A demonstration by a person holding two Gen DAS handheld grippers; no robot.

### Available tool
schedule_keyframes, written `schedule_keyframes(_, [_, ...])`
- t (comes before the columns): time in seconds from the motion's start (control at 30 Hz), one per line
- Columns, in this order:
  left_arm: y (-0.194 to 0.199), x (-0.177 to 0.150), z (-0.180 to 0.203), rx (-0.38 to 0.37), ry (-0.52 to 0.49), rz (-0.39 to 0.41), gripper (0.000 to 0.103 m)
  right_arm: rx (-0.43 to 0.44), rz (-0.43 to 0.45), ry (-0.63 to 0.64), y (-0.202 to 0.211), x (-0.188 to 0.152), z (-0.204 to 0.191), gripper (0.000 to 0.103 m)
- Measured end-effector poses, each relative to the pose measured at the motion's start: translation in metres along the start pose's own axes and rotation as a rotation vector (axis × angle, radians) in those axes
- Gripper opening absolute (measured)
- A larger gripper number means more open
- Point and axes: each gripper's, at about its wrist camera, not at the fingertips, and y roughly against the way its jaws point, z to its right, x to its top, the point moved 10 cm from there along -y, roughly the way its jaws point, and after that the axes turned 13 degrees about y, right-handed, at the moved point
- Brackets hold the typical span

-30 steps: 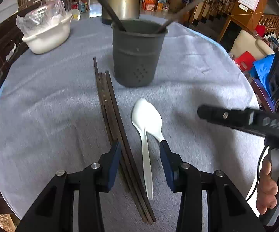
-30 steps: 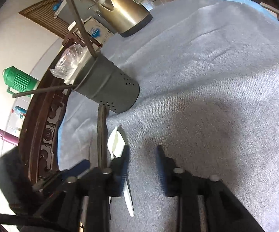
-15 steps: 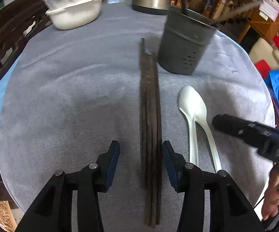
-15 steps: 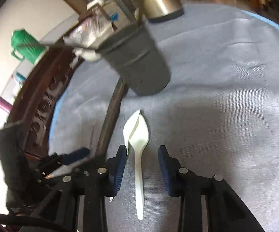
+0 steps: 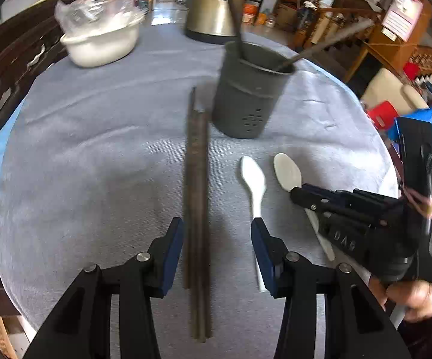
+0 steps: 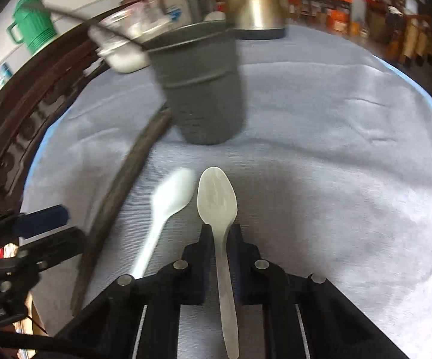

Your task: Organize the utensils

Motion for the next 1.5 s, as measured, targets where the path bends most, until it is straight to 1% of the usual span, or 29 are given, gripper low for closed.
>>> schedule_keyframes(0.17, [-0.015, 0.002, 0.030, 0.008, -0.044, -0.021, 0.048, 0.016, -0.008, -0.127, 0.014, -0.020, 0.043, 0.012])
schedule_keyframes(0.27, [-0.028, 0.005, 0.046, 0.036, -0.080, -0.037, 0.048, 0.063, -0.018, -0.195, 0.020, -0.030, 0.061, 0.013])
schedule_keyframes(0.3, [-0.034, 0.007, 0.048, 0.047, -0.081, -0.049, 0.048, 0.070, -0.023, -0.207, 0.022, -0.031, 0.065, 0.014])
schedule_keyframes(0.4, [-0.054, 0.013, 0.047, 0.078, -0.062, -0.082, 0.048, 0.092, -0.044, -0.245, 0.024, -0.032, 0.075, 0.015])
schedule_keyframes(0.47, [-0.059, 0.016, 0.050, 0.085, -0.065, -0.084, 0.048, 0.117, -0.055, -0.265, 0.023, -0.028, 0.078, 0.016])
schedule_keyframes(0.53, [-0.064, 0.019, 0.055, 0.087, -0.075, -0.092, 0.048, 0.122, -0.061, -0.273, 0.022, -0.022, 0.082, 0.022])
schedule_keyframes(0.57, [-0.067, 0.020, 0.056, 0.088, -0.071, -0.099, 0.048, 0.121, -0.065, -0.268, 0.019, -0.020, 0.080, 0.028])
schedule_keyframes(0.7, [-0.080, 0.020, 0.055, 0.085, -0.050, -0.133, 0.047, 0.134, -0.061, -0.267, 0.011, -0.005, 0.081, 0.039])
schedule_keyframes(0.73, [-0.082, 0.020, 0.054, 0.088, -0.047, -0.139, 0.038, 0.135, -0.062, -0.267, 0.010, -0.002, 0.080, 0.042])
schedule_keyframes(0.77, [-0.085, 0.020, 0.054, 0.092, -0.049, -0.140, 0.032, 0.141, -0.061, -0.257, 0.009, -0.002, 0.077, 0.056])
schedule_keyframes(0.8, [-0.085, 0.022, 0.053, 0.097, -0.055, -0.122, 0.029, 0.143, -0.057, -0.237, 0.008, 0.002, 0.073, 0.061])
schedule_keyframes(0.87, [-0.086, 0.023, 0.056, 0.079, -0.048, -0.124, 0.029, 0.085, -0.061, -0.180, 0.004, 0.006, 0.069, 0.060])
schedule_keyframes(0.9, [-0.085, 0.023, 0.055, 0.075, -0.048, -0.120, 0.029, 0.051, -0.067, -0.139, 0.003, 0.007, 0.066, 0.050])
schedule_keyframes(0.93, [-0.084, 0.024, 0.054, 0.075, -0.048, -0.113, 0.029, 0.008, -0.072, -0.109, 0.003, 0.008, 0.066, 0.036])
schedule_keyframes(0.97, [-0.083, 0.024, 0.053, 0.076, -0.049, -0.107, 0.029, -0.029, -0.079, -0.089, 0.002, 0.008, 0.067, 0.032])
schedule_keyframes(1.03, [-0.078, 0.028, 0.051, 0.074, -0.045, -0.083, 0.029, -0.033, -0.077, -0.088, 0.002, 0.009, 0.069, 0.032])
schedule_keyframes(1.1, [-0.070, 0.030, 0.051, 0.057, -0.036, -0.064, 0.029, -0.026, -0.067, -0.104, 0.007, 0.009, 0.070, 0.031])
schedule_keyframes(1.17, [-0.057, 0.034, 0.050, 0.036, -0.028, -0.027, 0.029, 0.005, -0.019, -0.126, 0.017, 0.012, 0.071, 0.031])
schedule_keyframes(1.23, [-0.041, 0.039, 0.049, 0.009, -0.012, 0.010, 0.029, 0.080, 0.061, -0.171, 0.036, 0.020, 0.069, 0.031])
schedule_keyframes(1.27, [-0.030, 0.042, 0.048, -0.009, 0.005, 0.035, 0.029, 0.101, 0.092, -0.179, 0.045, 0.023, 0.069, 0.031])
schedule_keyframes(1.33, [-0.014, 0.047, 0.045, -0.030, 0.028, 0.071, 0.029, 0.138, 0.183, -0.184, 0.067, 0.034, 0.064, 0.031])
schedule_keyframes(1.37, [-0.004, 0.052, 0.043, -0.044, 0.042, 0.098, 0.029, 0.169, 0.243, -0.189, 0.082, 0.042, 0.061, 0.031])
schedule_keyframes(1.4, [0.006, 0.056, 0.041, -0.054, 0.057, 0.124, 0.029, 0.189, 0.279, -0.194, 0.093, 0.046, 0.058, 0.031])
schedule_keyframes(1.5, [0.037, 0.071, 0.037, -0.091, 0.105, 0.211, 0.029, 0.262, 0.420, -0.197, 0.123, 0.072, 0.041, 0.031])
